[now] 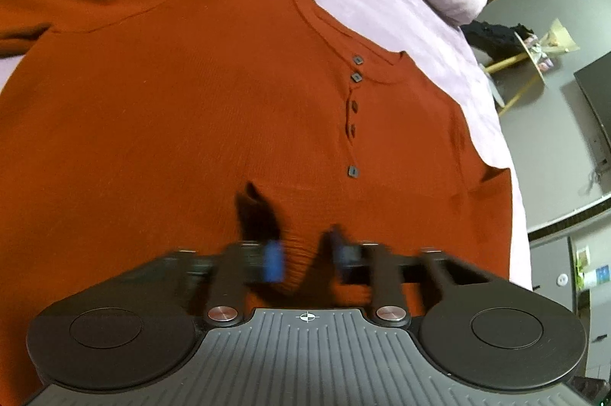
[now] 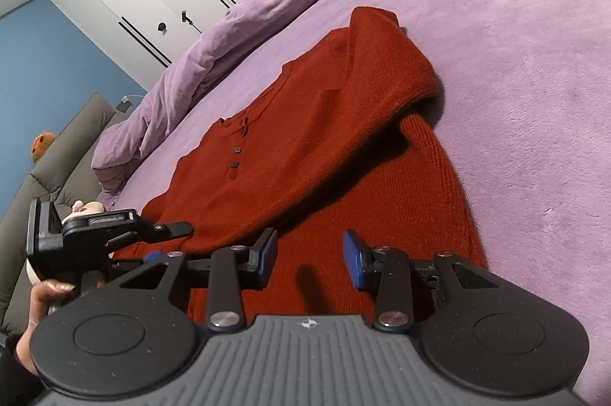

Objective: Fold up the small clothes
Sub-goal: 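Grasp the cardigan hem with the right tool while the left tool grasps the hem, then lift the hem and fold it toward the collar with both tools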

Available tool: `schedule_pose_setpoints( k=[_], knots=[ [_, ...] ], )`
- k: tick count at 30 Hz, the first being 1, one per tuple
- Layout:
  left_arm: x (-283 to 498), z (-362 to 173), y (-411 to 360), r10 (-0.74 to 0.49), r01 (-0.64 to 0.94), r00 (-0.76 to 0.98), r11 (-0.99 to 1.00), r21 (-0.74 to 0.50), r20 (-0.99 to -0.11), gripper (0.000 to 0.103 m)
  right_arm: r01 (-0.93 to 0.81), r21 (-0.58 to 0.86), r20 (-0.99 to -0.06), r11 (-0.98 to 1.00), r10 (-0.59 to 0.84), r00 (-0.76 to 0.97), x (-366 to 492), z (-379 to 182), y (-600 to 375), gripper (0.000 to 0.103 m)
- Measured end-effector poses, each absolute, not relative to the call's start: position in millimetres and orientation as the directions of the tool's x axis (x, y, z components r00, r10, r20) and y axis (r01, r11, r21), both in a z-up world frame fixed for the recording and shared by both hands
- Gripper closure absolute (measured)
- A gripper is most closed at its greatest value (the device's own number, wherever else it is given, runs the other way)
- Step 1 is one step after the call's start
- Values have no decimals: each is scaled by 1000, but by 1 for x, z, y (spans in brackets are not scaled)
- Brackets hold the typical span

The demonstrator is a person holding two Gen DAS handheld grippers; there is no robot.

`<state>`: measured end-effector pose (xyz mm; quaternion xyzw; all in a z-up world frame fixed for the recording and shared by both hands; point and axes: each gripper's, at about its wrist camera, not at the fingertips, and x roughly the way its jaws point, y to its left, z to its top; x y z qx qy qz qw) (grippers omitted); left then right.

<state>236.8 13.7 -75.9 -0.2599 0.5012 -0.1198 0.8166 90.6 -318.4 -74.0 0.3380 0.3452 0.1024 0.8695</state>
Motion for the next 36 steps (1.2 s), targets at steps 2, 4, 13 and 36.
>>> schedule_pose_setpoints(
  k=[2, 4, 13, 36],
  knots=[
    [241, -67, 13, -457, -39, 489, 840, -541, -743, 94, 61, 656, -535, 753, 406, 741, 91, -73, -321, 66],
    [242, -45, 13, -426, 24, 547, 869, -495, -721, 95, 69, 638, -548, 767, 389, 741, 93, -71, -322, 66],
    [231, 57, 16, -161, 148, 839, 987, -67, -520, 94, 136, 460, -584, 877, 184, 790, 119, -33, -334, 45],
    [275, 2, 40, -88, 120, 847, 992, 26, -525, 95, 308, 245, -649, 919, -80, 756, 266, -60, -331, 100]
  ],
)
